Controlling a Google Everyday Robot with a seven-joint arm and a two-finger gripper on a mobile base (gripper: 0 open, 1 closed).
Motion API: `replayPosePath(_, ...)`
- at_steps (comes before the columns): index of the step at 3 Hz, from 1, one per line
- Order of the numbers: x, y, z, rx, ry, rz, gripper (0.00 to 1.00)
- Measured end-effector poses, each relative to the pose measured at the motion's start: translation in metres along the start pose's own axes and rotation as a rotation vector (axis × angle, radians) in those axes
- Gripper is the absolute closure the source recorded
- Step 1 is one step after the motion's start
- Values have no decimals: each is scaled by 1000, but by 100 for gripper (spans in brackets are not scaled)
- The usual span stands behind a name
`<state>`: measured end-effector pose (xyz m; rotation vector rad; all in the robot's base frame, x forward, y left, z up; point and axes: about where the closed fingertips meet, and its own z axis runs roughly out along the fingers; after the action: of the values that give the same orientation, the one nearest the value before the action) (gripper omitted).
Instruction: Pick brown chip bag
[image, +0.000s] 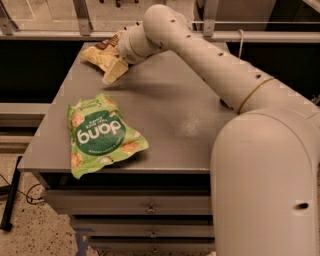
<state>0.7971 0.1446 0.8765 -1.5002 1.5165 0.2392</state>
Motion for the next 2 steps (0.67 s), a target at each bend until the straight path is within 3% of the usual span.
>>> replayPosePath(1, 23, -6, 14, -14, 23, 37, 0)
replayPosePath(2, 28, -10, 21, -20, 27, 50, 17)
